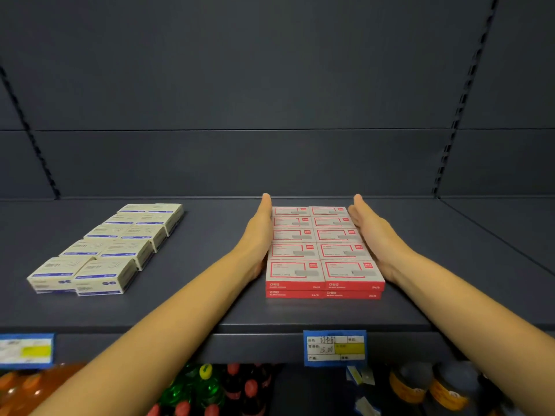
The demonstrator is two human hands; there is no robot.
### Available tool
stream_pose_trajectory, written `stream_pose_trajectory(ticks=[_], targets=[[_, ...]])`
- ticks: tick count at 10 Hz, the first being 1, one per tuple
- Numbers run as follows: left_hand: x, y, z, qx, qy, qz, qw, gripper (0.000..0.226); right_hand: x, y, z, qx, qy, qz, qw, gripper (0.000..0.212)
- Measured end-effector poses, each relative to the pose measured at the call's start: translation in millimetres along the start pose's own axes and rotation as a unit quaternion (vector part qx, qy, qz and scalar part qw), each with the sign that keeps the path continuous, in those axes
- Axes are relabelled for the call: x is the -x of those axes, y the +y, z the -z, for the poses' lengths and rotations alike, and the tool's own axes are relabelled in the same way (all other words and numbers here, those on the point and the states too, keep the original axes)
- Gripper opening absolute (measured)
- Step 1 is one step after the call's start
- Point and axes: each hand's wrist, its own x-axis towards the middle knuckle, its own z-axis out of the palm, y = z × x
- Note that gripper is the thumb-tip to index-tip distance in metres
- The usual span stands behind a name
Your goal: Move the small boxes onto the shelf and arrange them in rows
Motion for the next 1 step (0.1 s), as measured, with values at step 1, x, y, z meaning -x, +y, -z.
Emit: stream_pose_trajectory(ticks=[1], targets=[[9.3, 6.4, 11.4, -0.054, 0.048, -0.041, 0.997, 0.046, 13.5, -7.4, 1.6, 0.013, 0.000, 0.029, 0.999, 0.040]])
